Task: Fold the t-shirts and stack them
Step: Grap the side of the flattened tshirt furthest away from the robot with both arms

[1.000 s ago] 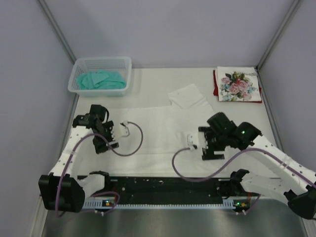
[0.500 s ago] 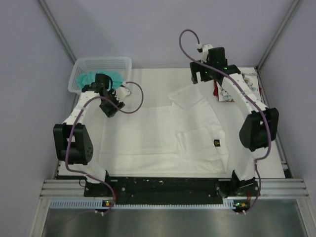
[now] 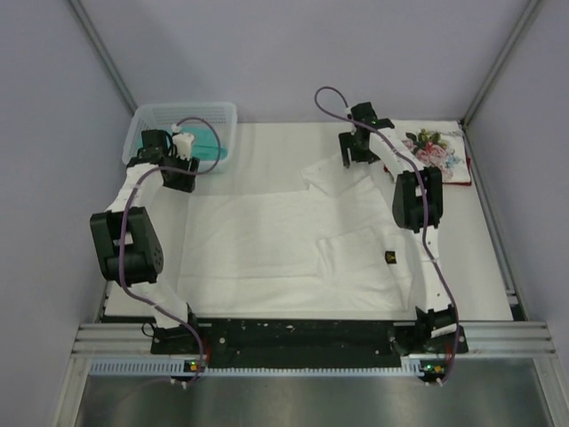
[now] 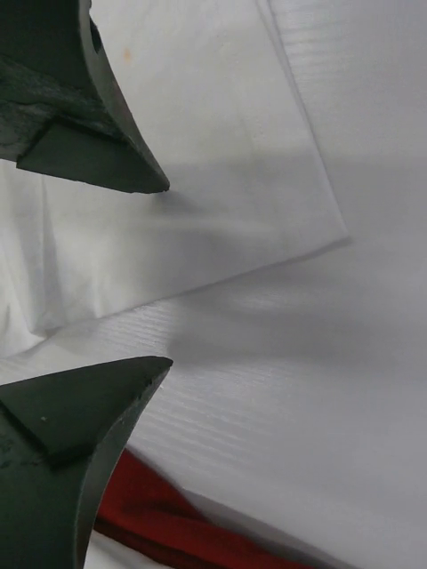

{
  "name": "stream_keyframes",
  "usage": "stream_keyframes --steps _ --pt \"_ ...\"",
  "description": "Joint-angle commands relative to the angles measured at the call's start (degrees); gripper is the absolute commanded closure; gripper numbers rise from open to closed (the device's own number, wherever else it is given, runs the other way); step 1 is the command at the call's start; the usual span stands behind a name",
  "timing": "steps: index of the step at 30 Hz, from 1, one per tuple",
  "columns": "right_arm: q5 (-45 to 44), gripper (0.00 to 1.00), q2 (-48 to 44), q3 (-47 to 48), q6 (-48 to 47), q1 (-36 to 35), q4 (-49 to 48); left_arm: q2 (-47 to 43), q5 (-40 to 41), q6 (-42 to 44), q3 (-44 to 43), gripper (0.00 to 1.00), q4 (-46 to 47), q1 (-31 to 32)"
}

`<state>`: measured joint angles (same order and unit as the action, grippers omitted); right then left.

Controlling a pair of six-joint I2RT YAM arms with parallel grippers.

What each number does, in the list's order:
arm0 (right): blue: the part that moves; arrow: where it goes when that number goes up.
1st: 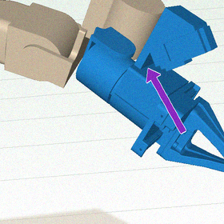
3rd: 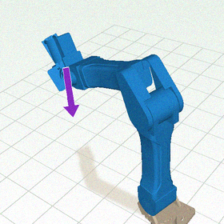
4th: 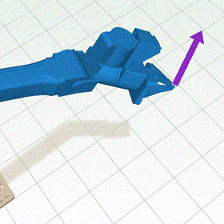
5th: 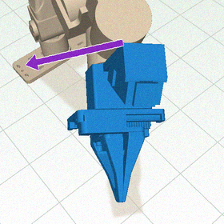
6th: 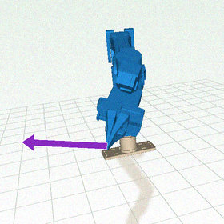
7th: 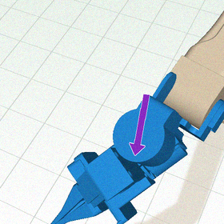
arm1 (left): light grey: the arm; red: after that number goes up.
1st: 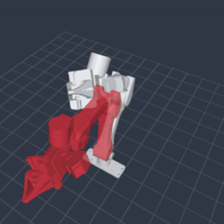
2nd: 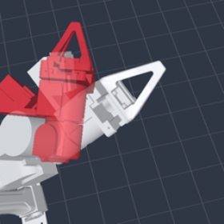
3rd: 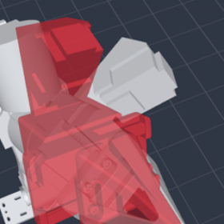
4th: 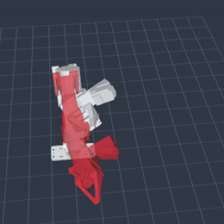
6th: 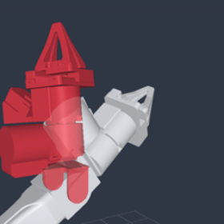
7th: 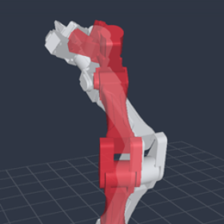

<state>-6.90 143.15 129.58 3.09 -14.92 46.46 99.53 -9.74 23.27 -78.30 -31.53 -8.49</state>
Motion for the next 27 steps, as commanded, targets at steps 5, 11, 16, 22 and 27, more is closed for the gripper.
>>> stream_keyframes --steps 5,11,16,22,27 --pt "3.83 0.63 3.8 1.82 -2.74 -3.36 6.45 8.49 0.07 -5.34 -2.03 0.33 4.02 -0.03" --pt "4.26 1.0 0.38 1.55 -2.04 -3.54 6.54 12.35 -0.46 1.07 -3.79 0.31 3.05 0.58" --pt "6.36 1.0 -4.71 -0.11 -2.48 -3.54 6.45 13.85 0.43 5.82 -3.52 0.34 3.05 1.46" --pt "9.8 1.0 -12.53 -2.92 -2.74 -3.54 6.37 15.96 -1.78 11.88 -4.4 0.39 0.33 2.07" --pt "12.52 1.0 -18.25 -6.52 -2.74 -3.54 5.66 15.97 -1.16 13.12 -4.76 0.78 0.24 2.08"
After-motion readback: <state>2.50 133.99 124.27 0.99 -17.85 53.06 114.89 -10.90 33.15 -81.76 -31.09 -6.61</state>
